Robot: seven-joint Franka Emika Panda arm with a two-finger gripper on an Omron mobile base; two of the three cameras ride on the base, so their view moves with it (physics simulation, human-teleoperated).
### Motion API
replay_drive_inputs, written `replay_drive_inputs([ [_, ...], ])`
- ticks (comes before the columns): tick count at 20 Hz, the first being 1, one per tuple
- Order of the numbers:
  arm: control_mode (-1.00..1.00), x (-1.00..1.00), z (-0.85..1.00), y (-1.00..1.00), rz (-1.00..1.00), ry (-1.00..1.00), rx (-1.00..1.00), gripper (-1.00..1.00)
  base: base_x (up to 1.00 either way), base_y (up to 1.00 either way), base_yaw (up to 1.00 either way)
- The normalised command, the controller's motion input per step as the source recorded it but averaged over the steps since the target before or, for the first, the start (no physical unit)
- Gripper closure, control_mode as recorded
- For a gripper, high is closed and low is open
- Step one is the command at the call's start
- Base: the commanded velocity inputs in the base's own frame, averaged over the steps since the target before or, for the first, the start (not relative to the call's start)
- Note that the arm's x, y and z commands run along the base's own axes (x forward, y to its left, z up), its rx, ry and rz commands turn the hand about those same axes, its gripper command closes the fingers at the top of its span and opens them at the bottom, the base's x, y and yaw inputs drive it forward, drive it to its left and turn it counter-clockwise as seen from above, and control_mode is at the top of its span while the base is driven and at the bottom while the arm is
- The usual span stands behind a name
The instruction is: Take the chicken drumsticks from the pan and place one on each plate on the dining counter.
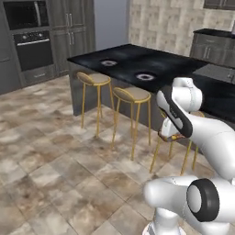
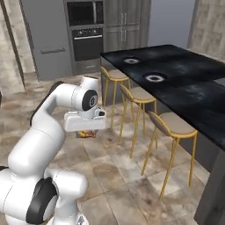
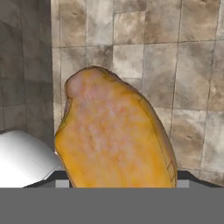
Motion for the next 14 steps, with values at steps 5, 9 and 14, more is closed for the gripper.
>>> replay_drive_inputs([
  [5,1.00,0.00,0.00,0.00,0.00,0.00,0.00,1.00,0.95,0.52,-0.41],
  [9,1.00,0.00,0.00,0.00,0.00,0.00,0.00,1.00,0.86,0.55,-0.49],
  [14,1.00,0.00,0.00,0.00,0.00,0.00,0.00,1.00,0.79,0.54,-0.55],
])
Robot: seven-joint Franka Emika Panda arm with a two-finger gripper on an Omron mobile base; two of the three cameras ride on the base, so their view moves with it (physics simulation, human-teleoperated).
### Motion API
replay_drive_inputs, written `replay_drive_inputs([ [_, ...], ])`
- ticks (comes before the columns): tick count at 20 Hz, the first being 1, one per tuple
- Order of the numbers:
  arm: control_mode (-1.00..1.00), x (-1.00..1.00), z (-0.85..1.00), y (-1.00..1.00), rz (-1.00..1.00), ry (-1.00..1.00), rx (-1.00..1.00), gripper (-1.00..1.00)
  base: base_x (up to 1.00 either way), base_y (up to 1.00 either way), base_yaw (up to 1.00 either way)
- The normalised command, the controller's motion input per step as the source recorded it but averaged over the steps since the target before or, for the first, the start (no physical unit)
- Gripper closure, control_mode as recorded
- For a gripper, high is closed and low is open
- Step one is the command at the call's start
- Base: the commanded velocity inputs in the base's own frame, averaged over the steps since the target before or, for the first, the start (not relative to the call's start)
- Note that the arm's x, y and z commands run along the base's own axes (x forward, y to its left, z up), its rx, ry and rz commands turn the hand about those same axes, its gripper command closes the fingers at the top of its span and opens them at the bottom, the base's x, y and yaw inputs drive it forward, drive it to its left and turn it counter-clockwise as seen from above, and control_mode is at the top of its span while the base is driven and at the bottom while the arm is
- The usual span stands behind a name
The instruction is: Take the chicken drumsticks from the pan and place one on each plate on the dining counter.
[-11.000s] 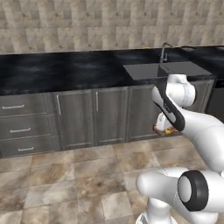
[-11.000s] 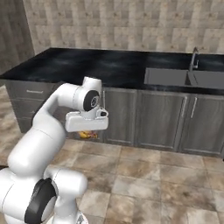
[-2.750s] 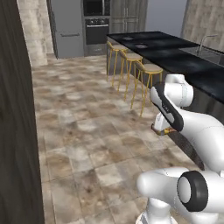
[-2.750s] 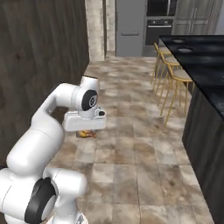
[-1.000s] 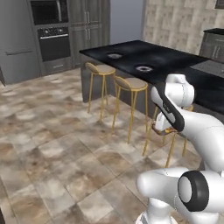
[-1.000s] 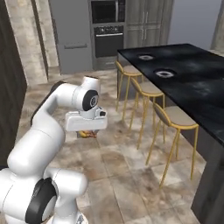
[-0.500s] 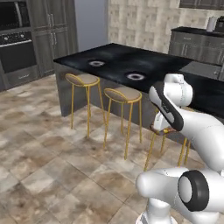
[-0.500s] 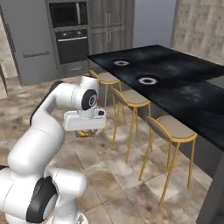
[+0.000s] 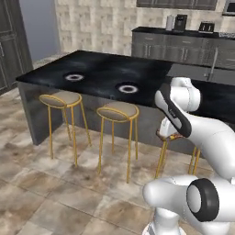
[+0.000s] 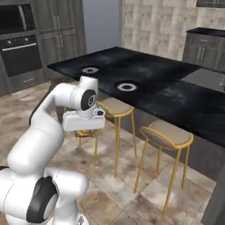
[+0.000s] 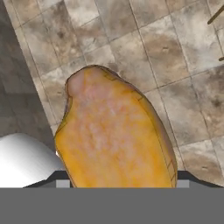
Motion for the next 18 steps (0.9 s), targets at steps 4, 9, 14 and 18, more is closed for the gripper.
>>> replay_drive_inputs([
  [4,1.00,0.00,0.00,0.00,0.00,0.00,0.00,1.00,0.79,0.53,-0.56],
  [9,1.00,0.00,0.00,0.00,0.00,0.00,0.00,1.00,0.78,0.52,-0.56],
  [14,1.00,0.00,0.00,0.00,0.00,0.00,0.00,1.00,0.74,0.56,-0.54],
  [18,1.00,0.00,0.00,0.00,0.00,0.00,0.00,1.00,0.70,0.59,-0.51],
])
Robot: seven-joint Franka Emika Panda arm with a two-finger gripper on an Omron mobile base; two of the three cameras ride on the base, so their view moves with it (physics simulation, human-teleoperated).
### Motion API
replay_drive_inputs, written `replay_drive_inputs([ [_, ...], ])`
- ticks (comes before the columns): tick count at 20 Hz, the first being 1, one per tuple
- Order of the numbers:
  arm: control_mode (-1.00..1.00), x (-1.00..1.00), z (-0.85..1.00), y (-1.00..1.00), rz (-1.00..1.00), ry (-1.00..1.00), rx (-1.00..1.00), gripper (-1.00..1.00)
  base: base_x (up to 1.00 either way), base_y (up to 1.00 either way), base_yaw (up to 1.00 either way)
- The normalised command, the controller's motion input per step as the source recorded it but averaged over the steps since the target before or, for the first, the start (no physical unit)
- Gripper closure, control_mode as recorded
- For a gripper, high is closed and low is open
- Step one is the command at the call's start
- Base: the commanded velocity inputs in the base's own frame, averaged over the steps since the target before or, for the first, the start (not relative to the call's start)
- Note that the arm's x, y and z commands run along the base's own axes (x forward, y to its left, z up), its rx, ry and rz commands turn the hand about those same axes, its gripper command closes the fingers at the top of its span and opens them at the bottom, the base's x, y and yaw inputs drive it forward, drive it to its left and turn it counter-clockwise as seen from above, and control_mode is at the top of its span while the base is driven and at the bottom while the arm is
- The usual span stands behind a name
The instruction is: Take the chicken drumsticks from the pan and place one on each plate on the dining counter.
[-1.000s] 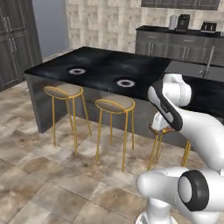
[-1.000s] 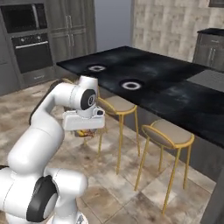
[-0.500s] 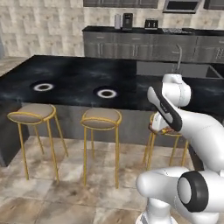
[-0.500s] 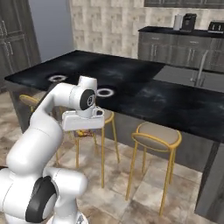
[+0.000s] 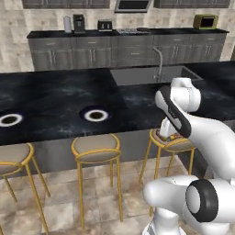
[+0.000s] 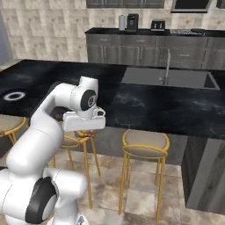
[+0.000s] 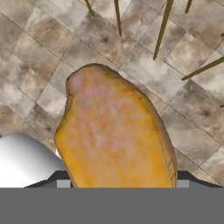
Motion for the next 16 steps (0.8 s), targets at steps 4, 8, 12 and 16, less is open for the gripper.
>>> replay_drive_inputs([
  [4,1.00,0.00,0.00,0.00,0.00,0.00,0.00,1.00,0.67,0.63,-0.48],
  [8,1.00,0.00,0.00,0.00,0.00,0.00,0.00,1.00,0.55,0.74,-0.42],
  [12,1.00,0.00,0.00,0.00,0.00,0.00,0.00,1.00,0.11,0.84,-0.18],
  [16,1.00,0.00,0.00,0.00,0.00,0.00,0.00,1.00,0.35,0.71,-0.16],
])
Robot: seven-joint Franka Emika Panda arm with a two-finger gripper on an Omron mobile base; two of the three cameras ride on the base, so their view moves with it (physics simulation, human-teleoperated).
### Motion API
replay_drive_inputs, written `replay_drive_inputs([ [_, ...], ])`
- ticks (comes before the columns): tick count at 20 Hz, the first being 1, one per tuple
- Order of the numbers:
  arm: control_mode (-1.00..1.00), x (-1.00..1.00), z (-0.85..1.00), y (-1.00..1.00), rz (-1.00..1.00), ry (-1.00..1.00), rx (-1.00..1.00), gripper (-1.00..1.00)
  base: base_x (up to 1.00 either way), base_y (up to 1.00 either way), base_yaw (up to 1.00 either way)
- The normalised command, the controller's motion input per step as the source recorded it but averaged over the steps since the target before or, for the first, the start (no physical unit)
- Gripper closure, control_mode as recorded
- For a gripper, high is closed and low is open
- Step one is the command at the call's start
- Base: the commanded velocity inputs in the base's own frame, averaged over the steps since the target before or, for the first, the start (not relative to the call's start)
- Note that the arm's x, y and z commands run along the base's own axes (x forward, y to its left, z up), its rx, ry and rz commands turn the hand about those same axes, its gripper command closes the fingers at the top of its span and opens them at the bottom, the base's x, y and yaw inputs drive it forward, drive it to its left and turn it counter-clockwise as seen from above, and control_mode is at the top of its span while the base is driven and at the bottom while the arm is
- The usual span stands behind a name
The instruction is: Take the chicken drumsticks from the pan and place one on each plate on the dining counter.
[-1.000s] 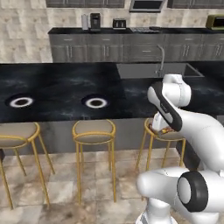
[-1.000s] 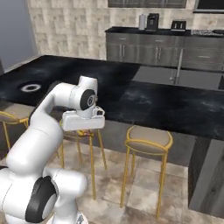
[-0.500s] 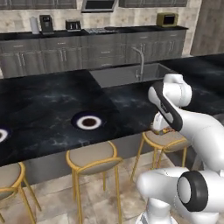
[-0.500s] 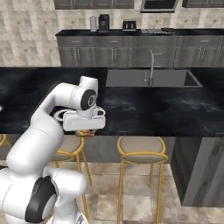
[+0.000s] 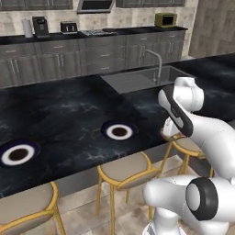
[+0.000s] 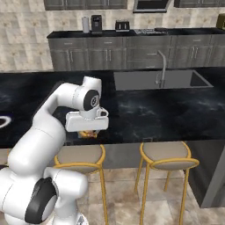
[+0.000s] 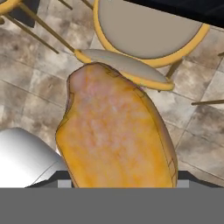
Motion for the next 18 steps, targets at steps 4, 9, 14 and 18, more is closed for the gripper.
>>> replay_drive_inputs([
  [4,1.00,0.00,0.00,0.00,0.00,0.00,0.00,1.00,0.51,0.60,-0.10],
  [9,1.00,0.00,0.00,0.00,0.00,0.00,0.00,1.00,0.62,0.52,-0.03],
  [14,1.00,0.00,0.00,0.00,0.00,0.00,0.00,1.00,0.52,0.34,0.00],
  [18,-1.00,0.11,-0.04,0.07,0.00,-0.01,0.00,1.00,0.32,0.23,0.00],
])
